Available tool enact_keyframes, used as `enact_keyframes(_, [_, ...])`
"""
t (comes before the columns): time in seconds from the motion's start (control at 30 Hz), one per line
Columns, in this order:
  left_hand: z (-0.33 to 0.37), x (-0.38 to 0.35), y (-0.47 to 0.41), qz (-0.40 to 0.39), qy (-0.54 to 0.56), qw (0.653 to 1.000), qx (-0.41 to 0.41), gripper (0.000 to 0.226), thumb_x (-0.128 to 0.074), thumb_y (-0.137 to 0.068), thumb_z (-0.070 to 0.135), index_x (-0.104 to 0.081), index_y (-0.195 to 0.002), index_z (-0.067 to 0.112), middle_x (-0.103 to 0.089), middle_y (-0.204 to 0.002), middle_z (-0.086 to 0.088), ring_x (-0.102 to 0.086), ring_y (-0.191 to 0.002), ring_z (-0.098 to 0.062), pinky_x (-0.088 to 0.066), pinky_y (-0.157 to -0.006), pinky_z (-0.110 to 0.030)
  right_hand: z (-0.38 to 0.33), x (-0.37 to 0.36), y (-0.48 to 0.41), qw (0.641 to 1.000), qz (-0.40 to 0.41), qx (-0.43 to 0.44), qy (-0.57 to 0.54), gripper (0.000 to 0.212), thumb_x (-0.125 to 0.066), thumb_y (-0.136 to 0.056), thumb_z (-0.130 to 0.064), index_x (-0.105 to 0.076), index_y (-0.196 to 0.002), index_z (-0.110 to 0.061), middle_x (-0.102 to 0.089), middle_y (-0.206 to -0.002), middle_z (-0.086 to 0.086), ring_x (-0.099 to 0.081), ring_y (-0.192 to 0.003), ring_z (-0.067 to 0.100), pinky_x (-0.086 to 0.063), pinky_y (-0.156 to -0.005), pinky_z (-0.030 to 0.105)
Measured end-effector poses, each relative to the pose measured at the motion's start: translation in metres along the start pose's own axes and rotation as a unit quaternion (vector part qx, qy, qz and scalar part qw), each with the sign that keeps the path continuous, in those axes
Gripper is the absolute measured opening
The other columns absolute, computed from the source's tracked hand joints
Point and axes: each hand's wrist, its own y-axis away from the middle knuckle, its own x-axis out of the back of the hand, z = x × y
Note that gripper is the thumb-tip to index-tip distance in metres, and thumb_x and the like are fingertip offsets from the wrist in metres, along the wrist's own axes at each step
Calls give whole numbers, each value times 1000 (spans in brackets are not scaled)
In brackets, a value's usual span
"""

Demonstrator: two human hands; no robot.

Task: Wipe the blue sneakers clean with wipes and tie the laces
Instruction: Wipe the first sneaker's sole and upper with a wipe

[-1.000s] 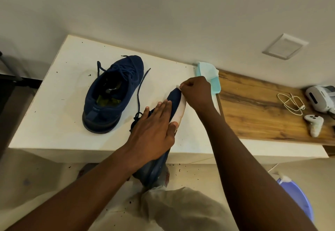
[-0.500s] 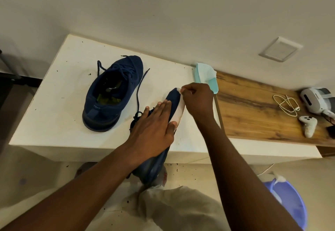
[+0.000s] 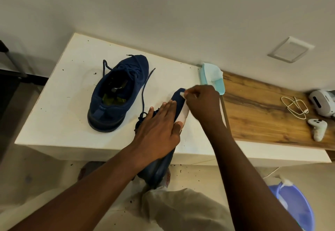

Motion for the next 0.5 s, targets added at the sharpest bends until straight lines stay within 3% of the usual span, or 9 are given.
enact_keyframes(0.13, [0, 0, -1, -5, -11, 1000, 10, 63, -26, -109, 39, 0, -162, 19, -3, -171, 1, -1, -157, -12, 4, -127, -38, 5, -12, -68, 994, -79, -59, 47, 23, -69, -91, -19, -70, -102, 1, -70, -98, 13, -66, -88, 22, -57, -82, 32])
enact_keyframes(0.27, [-1, 0, -1, -3, -6, 1000, 9, 63, -27, -109, 39, 0, -162, 18, -3, -171, 1, 0, -156, -11, 5, -127, -38, 6, -8, -62, 993, -80, -91, 16, 23, -65, -89, -17, -70, -102, 3, -66, -88, 12, -59, -75, 19, -48, -63, 26])
enact_keyframes(0.37, [1, -1, 2, 3, -9, 1000, -4, 64, -27, -108, 38, -1, -162, 16, -3, -171, 0, 0, -156, -11, 3, -127, -40, 5, 9, -20, 996, -61, -59, -15, 17, -71, -91, -22, -73, -91, -6, -69, -86, 3, -61, -75, 10, -49, -65, 19])
enact_keyframes(0.5, [2, -4, 1, 3, -9, 1000, -7, 64, -27, -108, 38, -2, -163, 16, -3, -171, -1, 0, -156, -12, 2, -128, -42, 11, 13, 24, 997, -26, -36, -58, 10, -69, -93, -21, -77, -95, -15, -71, -89, -4, -65, -81, 9, -54, -74, 24])
